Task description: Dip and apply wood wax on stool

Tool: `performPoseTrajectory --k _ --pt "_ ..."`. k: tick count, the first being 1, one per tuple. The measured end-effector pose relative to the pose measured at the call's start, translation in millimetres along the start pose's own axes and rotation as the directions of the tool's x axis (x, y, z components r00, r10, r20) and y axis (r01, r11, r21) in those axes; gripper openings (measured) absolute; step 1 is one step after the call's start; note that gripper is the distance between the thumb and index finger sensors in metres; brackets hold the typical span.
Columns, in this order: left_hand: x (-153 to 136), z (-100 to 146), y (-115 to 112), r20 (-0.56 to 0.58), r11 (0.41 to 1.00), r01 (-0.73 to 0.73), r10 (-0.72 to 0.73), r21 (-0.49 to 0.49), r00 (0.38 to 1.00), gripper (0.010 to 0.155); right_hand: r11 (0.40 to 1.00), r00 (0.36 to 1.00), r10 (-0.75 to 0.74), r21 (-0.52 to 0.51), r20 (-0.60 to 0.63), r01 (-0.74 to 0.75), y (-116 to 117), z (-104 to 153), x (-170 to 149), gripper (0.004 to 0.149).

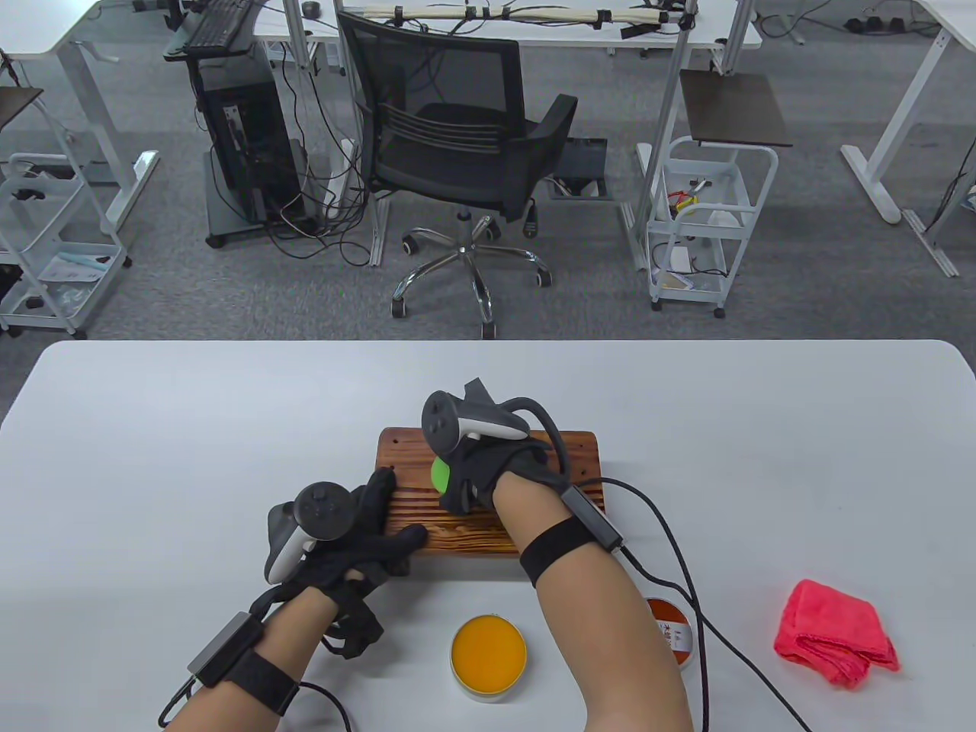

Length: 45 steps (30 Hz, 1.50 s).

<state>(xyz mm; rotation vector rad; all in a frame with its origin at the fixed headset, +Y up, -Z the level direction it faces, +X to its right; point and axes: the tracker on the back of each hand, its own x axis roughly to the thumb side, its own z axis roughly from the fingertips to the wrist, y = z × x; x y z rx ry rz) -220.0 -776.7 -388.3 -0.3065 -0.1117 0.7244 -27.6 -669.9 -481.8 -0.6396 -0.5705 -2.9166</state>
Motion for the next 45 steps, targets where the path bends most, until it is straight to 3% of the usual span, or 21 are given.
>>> performPoseTrajectory --k 2,6,12,17,22,27,45 --pt "-0.2 0.1 -0.1 0.000 1.000 -0.003 0.003 0.000 1.000 0.109 1.000 1.000 0.005 -0.020 -0.024 -0.005 -1.4 -7.5 6.7 0.092" --pt "-0.3 0.2 -0.3 0.001 1.000 -0.009 0.009 -0.002 1.000 0.109 1.000 0.997 -0.004 -0.023 0.076 0.005 0.9 -8.1 29.4 0.093" --pt "-0.5 0.5 -0.2 0.000 1.000 -0.010 0.010 -0.001 1.000 0.109 1.000 0.999 -0.022 -0.001 0.028 0.022 -5.1 -15.9 23.0 0.092" --pt "-0.8 0.3 0.1 0.003 1.000 -0.009 0.009 -0.005 1.000 0.109 0.999 0.992 -0.032 0.011 0.120 0.031 -2.9 -15.1 38.7 0.092" --pt "-0.8 0.3 0.1 0.004 1.000 -0.009 0.009 -0.004 1.000 0.109 1.000 0.998 -0.012 0.009 0.053 0.012 -8.1 -22.6 34.7 0.092" --pt "-1.0 0.5 -0.1 0.003 1.000 -0.011 0.011 -0.002 1.000 0.108 1.000 0.994 -0.012 0.019 0.111 0.010 -7.3 -22.8 41.5 0.092" --pt "-1.1 0.2 0.1 0.002 1.000 -0.010 0.010 -0.004 1.000 0.109 0.998 0.998 0.057 0.015 0.040 -0.057 -10.2 -23.3 54.4 0.095"
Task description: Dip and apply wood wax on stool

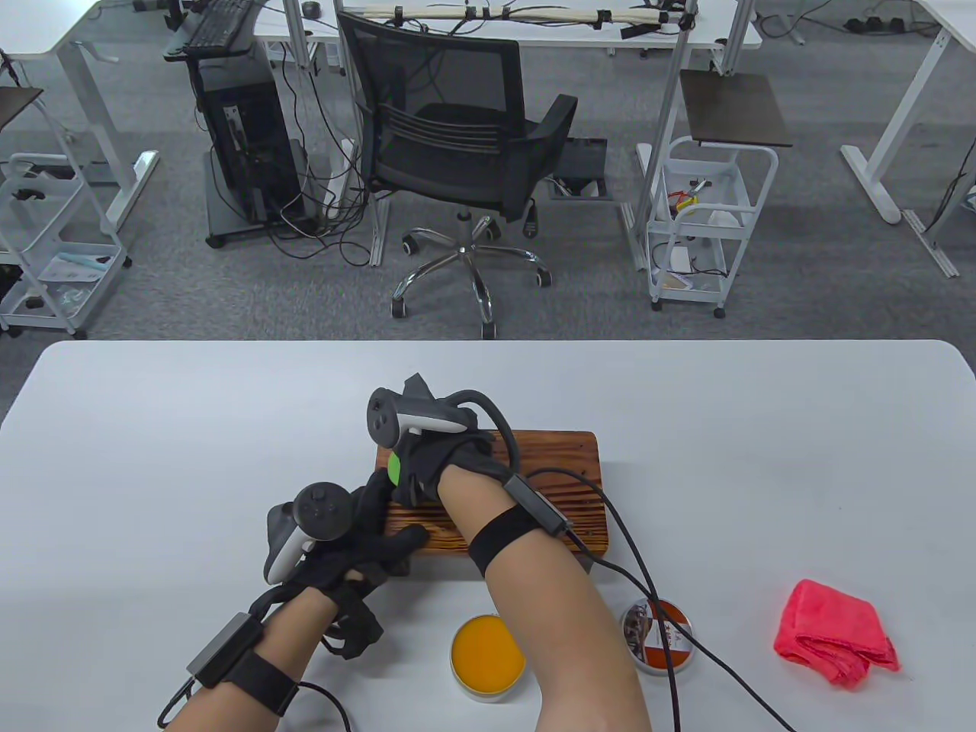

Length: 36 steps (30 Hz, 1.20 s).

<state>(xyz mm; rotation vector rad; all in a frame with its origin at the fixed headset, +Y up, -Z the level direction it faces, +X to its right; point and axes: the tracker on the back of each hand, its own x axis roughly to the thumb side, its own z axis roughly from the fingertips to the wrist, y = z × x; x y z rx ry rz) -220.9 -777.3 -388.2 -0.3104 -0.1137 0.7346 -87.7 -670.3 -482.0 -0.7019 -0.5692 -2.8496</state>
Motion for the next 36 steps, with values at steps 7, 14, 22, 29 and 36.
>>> performPoseTrajectory --k 7,14,22,29,36 --pt "-0.6 0.3 1.1 -0.005 1.000 -0.002 0.002 -0.011 1.000 0.108 0.997 0.997 -0.079 -0.021 0.004 0.079 2.6 4.7 -11.1 0.097" --pt "-1.4 0.3 1.9 -0.007 1.000 -0.010 0.009 -0.017 1.000 0.108 0.993 0.996 -0.083 -0.092 -0.038 0.079 0.5 30.0 -30.8 0.097" --pt "1.7 1.3 6.2 -0.023 0.999 0.039 -0.039 -0.021 0.999 0.109 0.981 0.985 -0.137 -0.149 -0.107 0.121 8.1 115.4 -92.2 0.097" --pt "19.4 12.6 9.6 -0.025 0.986 0.163 -0.164 -0.021 0.986 0.110 0.971 0.975 -0.188 -0.173 -0.119 0.166 38.2 192.0 -122.0 0.098" --pt "51.5 57.8 5.9 0.146 0.979 0.203 -0.203 0.013 0.968 0.110 0.978 0.989 -0.137 -0.165 -0.057 0.126 65.4 237.3 -105.7 0.098"
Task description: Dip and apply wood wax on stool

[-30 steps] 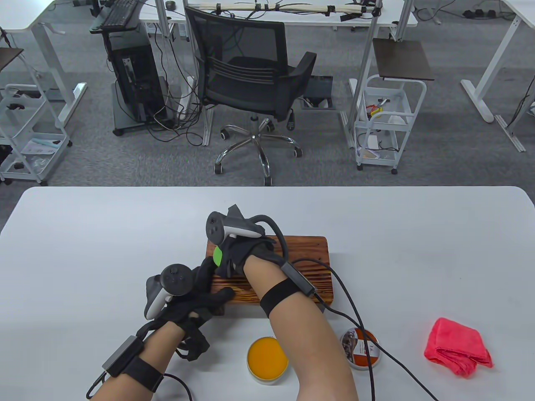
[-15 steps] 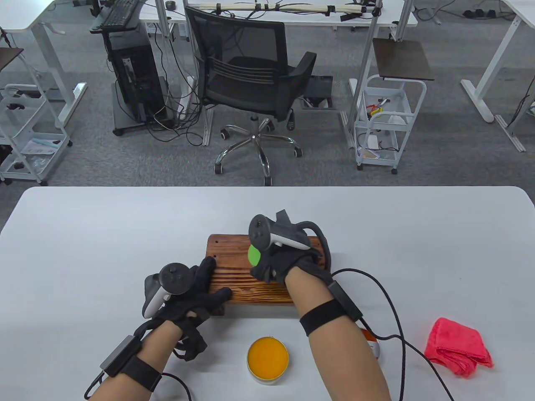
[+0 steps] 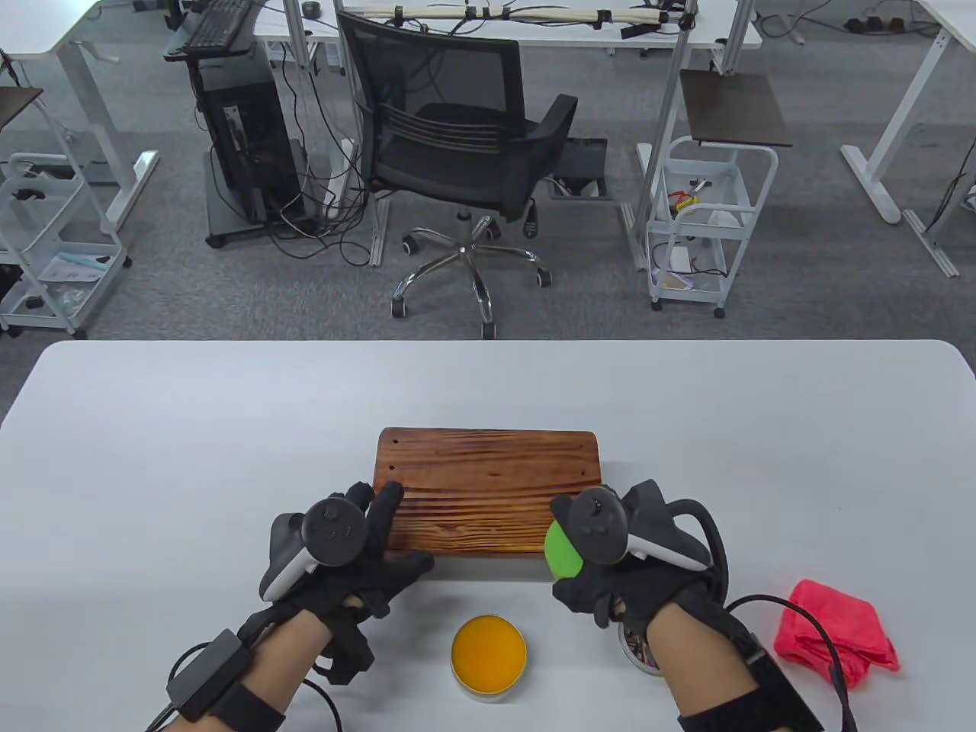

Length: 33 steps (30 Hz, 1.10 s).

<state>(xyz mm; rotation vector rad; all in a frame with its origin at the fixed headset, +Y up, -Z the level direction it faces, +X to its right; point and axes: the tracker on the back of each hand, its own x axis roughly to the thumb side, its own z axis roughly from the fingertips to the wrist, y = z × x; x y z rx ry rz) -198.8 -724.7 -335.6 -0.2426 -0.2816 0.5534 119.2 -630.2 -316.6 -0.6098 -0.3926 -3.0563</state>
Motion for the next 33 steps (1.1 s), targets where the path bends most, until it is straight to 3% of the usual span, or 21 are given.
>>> performPoseTrajectory --k 5,12,20,33 --pt "21.5 32.2 -17.5 0.123 0.997 0.073 -0.068 -0.038 0.990 0.109 0.997 0.994 0.071 0.024 0.081 -0.073 23.6 21.7 29.6 0.098" --pt "28.7 51.1 -60.9 0.212 0.977 0.114 -0.074 -0.179 0.974 0.110 0.985 0.984 0.100 0.123 0.147 -0.119 67.9 15.4 62.4 0.098" --pt "14.9 41.5 -98.0 0.190 0.951 0.153 -0.103 -0.269 0.976 0.114 0.968 0.981 0.132 0.194 0.141 -0.158 103.4 -8.8 73.9 0.096" --pt "-3.6 25.3 -121.2 0.095 0.909 0.100 -0.067 -0.406 0.993 0.110 0.961 0.977 0.165 0.200 0.138 -0.191 112.0 -23.9 81.6 0.091"
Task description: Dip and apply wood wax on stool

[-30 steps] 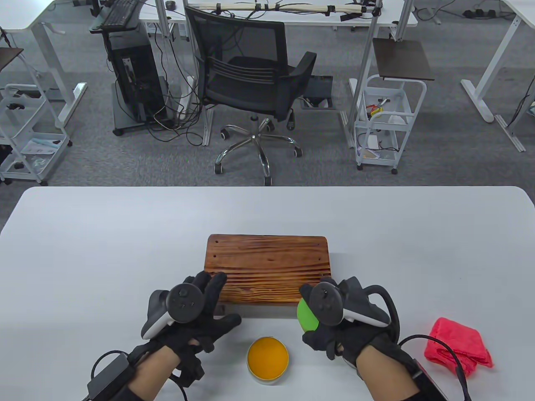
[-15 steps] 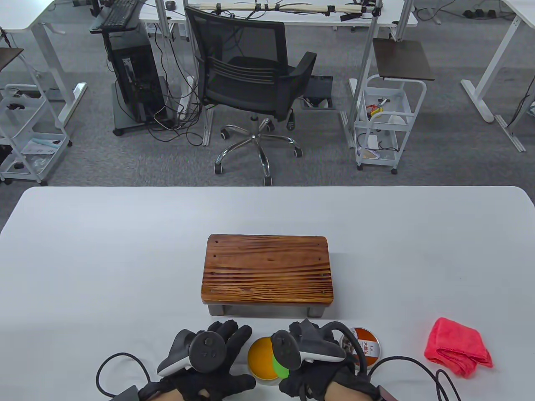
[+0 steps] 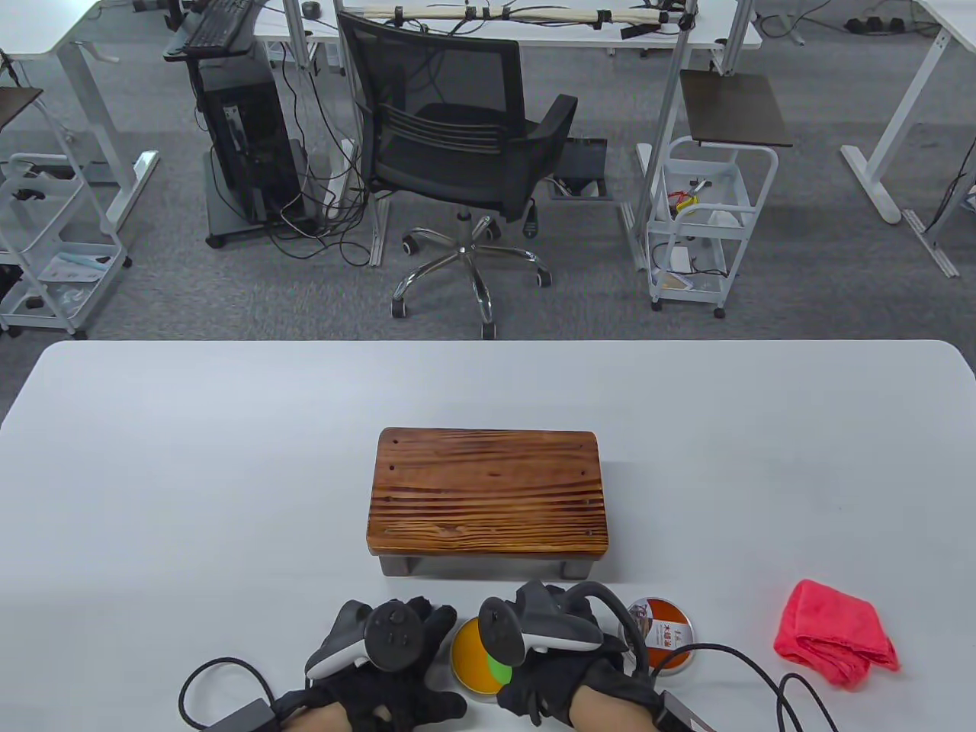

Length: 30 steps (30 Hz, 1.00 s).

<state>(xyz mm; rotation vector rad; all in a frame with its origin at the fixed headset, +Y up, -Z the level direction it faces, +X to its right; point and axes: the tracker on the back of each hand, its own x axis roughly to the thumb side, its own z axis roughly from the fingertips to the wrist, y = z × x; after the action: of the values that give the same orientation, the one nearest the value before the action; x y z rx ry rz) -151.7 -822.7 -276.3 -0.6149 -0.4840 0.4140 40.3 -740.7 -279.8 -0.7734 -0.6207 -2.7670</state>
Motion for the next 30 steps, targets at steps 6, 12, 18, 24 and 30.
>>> performPoseTrajectory --k 6,12,18,24,30 --pt "0.1 -5.4 -5.0 -0.026 1.000 0.009 -0.010 -0.021 1.000 0.102 0.999 0.999 0.045 -0.007 -0.013 -0.045 1.5 -1.8 8.2 0.088" --pt "2.0 -11.0 -9.8 -0.043 0.999 0.042 -0.043 -0.022 0.998 0.096 0.999 0.999 0.049 -0.004 -0.011 -0.049 1.3 -4.7 12.2 0.087" --pt "2.3 -13.4 -10.9 -0.049 0.999 0.043 -0.044 -0.016 0.998 0.094 0.999 0.998 0.054 -0.002 -0.014 -0.054 0.0 -5.9 14.8 0.085" --pt "2.5 -13.7 -11.2 -0.051 0.999 0.047 -0.048 -0.019 0.998 0.094 0.997 0.997 0.073 0.006 -0.017 -0.073 -1.8 -8.6 19.5 0.083" --pt "2.5 -13.7 -11.0 -0.051 0.999 0.047 -0.048 -0.019 0.998 0.094 0.997 0.997 0.076 0.011 -0.015 -0.076 -3.2 -10.8 22.4 0.082"
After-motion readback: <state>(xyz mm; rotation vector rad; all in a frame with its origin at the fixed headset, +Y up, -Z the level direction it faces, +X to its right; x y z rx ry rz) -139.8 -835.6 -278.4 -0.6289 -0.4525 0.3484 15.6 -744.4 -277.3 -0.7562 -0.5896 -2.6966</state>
